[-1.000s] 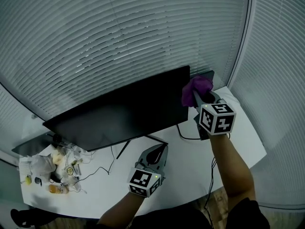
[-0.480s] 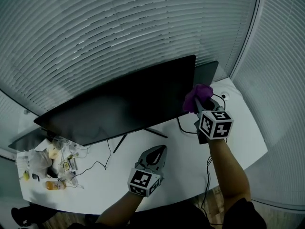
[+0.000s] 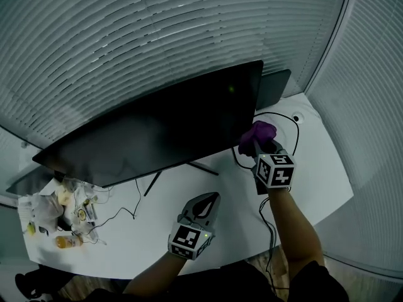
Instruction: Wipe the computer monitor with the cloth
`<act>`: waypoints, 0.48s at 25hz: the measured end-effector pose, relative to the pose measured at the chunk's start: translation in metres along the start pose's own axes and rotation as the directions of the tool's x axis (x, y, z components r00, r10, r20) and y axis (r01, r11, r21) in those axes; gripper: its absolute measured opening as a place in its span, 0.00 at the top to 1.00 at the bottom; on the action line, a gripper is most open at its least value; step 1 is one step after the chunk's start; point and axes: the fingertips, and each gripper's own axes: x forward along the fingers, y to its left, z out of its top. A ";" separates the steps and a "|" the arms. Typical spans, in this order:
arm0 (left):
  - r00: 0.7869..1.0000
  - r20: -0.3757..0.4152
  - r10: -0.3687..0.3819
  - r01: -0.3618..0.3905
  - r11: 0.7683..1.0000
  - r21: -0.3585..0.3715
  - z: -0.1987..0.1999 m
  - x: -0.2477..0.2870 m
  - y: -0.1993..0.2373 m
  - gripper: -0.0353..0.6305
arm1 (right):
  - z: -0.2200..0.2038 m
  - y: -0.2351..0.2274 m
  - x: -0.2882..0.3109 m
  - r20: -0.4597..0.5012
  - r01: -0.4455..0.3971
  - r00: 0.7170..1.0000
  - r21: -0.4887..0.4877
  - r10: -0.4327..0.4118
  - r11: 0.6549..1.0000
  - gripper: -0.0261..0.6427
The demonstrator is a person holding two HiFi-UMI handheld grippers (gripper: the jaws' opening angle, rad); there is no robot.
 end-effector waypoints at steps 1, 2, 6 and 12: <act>1.000 -0.001 -0.002 0.002 1.000 -0.001 -0.002 0.000 -0.001 0.94 | -0.008 -0.001 0.001 -0.011 0.004 1.000 0.004 -0.004 1.000 0.87; 1.000 -0.001 -0.003 0.003 1.000 -0.001 -0.005 0.000 -0.002 0.94 | -0.015 -0.002 0.003 -0.022 0.006 1.000 0.008 -0.006 1.000 0.87; 1.000 0.004 0.002 -0.002 1.000 -0.005 -0.013 0.002 0.002 0.94 | -0.039 -0.001 0.014 -0.061 0.004 0.998 0.020 -0.003 1.000 0.87; 1.000 -0.010 0.018 -0.019 1.000 -0.010 -0.013 -0.006 0.004 0.94 | -0.054 0.005 0.014 -0.106 -0.008 0.994 0.010 0.009 1.000 0.87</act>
